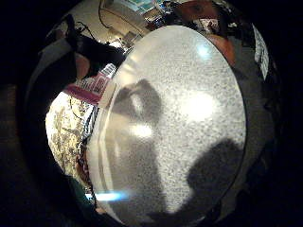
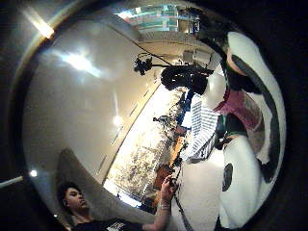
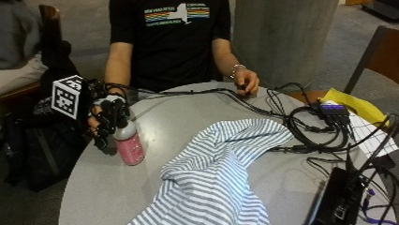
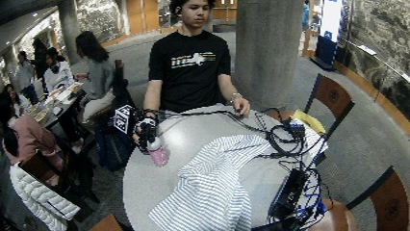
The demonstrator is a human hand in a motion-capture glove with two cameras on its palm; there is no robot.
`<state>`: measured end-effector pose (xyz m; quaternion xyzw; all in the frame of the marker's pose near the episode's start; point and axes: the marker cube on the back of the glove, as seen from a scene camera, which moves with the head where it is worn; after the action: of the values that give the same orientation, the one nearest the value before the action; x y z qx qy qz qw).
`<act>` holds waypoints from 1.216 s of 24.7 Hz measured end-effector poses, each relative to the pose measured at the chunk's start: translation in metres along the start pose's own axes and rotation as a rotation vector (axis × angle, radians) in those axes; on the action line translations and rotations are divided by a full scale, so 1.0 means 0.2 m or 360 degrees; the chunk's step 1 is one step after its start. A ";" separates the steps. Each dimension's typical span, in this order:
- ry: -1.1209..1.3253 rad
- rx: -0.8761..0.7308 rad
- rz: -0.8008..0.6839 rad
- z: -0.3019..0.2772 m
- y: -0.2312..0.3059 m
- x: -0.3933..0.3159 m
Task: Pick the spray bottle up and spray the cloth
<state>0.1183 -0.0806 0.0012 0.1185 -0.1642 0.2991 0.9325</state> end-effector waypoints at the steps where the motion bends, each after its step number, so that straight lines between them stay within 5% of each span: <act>1: 0.0003 -0.0012 0.0005 0.00 0.00 0.00; 30: 0.0089 -0.0372 0.0097 0.20 -0.12 -0.02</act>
<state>0.1203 -0.1137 0.0346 -0.0045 -0.1754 0.3092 0.9347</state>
